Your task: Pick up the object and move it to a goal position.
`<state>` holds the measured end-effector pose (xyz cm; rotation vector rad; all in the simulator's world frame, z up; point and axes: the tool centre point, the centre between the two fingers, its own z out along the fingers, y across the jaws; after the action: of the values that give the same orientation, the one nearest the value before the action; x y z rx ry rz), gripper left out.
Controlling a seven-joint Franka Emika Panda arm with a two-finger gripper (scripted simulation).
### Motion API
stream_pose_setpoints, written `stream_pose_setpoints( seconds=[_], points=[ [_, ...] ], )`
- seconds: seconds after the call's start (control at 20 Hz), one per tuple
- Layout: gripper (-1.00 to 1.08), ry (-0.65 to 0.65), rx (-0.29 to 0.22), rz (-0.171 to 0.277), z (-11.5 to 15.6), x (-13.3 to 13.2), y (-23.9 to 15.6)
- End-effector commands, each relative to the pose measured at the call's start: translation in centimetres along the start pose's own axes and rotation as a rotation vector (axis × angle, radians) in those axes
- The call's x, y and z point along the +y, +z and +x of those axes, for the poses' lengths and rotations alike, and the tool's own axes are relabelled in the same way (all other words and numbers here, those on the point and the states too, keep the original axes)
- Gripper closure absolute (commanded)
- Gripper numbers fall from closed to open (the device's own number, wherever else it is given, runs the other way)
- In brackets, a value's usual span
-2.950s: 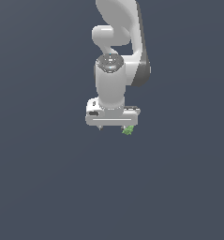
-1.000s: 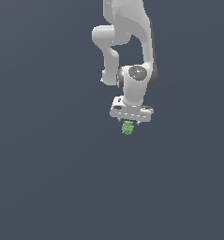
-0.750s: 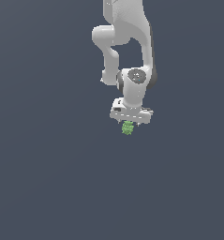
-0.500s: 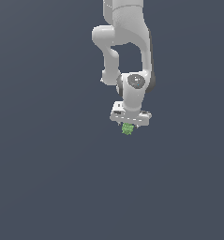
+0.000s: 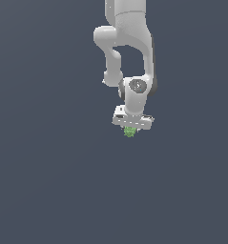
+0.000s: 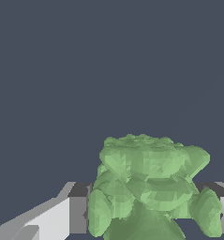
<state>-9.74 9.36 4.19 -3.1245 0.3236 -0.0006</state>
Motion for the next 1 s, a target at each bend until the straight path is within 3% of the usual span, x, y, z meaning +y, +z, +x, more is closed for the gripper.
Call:
stream_pose_setpoints(
  seconds=[0.0,0.55,0.95],
  points=[
    [1.08,0.001,0.000,0.000,0.0,0.0,0.1],
    [1.08,0.000,0.001,0.000,0.0,-0.2,-0.7],
    [1.08,0.000,0.001,0.000,-0.5,-1.6,-4.5]
  ],
)
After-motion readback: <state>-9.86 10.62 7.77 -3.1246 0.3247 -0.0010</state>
